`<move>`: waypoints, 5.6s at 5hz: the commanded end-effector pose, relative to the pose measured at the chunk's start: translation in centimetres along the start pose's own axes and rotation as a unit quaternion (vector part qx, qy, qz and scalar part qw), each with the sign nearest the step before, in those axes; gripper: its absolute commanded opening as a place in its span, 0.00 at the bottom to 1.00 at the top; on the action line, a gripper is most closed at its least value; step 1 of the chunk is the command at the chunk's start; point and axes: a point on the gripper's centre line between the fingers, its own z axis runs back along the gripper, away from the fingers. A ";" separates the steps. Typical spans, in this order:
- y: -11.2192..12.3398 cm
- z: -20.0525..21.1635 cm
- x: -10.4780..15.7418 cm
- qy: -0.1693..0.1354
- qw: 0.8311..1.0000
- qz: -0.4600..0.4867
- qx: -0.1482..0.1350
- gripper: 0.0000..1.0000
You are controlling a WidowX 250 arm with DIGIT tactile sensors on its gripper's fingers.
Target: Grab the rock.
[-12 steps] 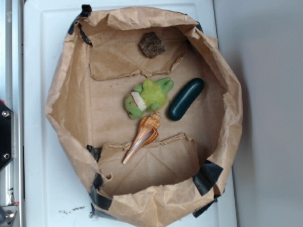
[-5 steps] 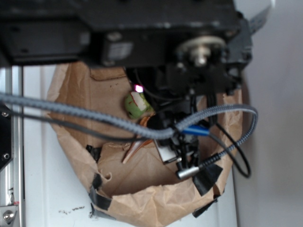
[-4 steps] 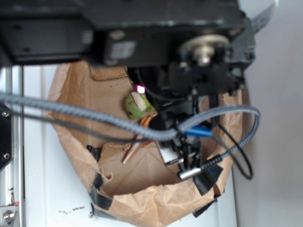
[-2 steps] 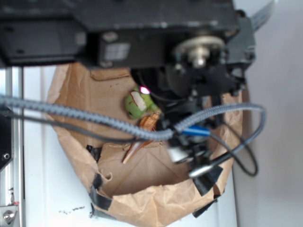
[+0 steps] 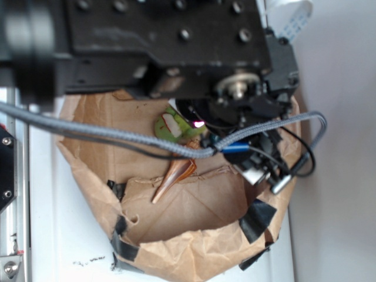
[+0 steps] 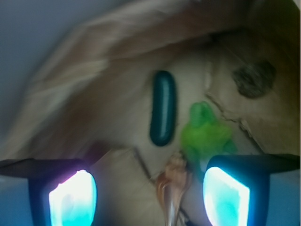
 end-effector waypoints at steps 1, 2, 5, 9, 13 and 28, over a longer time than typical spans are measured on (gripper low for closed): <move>3.3 -0.5 1.0 0.003 0.998 0.056 0.012 1.00; 3.3 -0.5 1.0 0.003 0.998 0.056 0.012 1.00; 3.5 -2.3 3.0 -0.024 0.998 0.064 0.004 1.00; 7.4 -3.5 5.6 -0.067 0.993 0.097 0.028 1.00; 8.4 -2.7 6.4 -0.098 0.978 0.179 0.049 1.00; 6.3 -7.0 7.8 -0.232 0.953 0.185 0.056 1.00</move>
